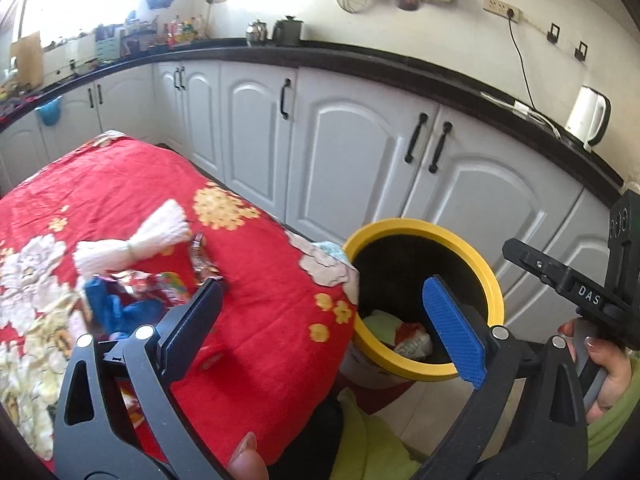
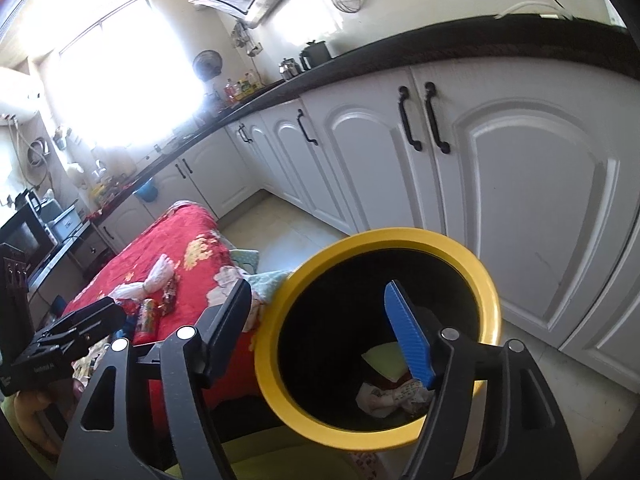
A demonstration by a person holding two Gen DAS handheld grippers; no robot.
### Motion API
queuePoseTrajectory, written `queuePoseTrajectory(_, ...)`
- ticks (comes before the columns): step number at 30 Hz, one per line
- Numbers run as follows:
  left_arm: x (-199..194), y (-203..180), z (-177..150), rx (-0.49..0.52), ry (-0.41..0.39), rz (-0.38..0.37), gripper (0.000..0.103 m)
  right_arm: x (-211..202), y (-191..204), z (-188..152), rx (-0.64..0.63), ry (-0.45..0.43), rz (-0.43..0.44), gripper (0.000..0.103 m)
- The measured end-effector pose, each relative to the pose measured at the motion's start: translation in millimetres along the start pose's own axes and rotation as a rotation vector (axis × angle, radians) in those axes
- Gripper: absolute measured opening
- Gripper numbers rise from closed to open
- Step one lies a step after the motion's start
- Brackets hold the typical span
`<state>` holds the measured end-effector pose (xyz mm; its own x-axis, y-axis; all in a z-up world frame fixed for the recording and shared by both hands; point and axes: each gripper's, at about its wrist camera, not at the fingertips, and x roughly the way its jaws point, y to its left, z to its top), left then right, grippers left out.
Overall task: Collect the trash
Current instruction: 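Move both open tools back over the table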
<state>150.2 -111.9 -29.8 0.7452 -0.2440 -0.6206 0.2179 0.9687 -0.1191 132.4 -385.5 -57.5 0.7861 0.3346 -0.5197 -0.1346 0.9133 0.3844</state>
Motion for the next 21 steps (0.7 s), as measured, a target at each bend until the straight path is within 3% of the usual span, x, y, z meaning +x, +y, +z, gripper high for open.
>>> queuePoseTrajectory(21, -57.7, 62.1, 6.0, -0.108, -0.117, 0.080, 0.092, 2.7, 93.7, -6.2, -0.168, 0.021, 0.120, 0.073)
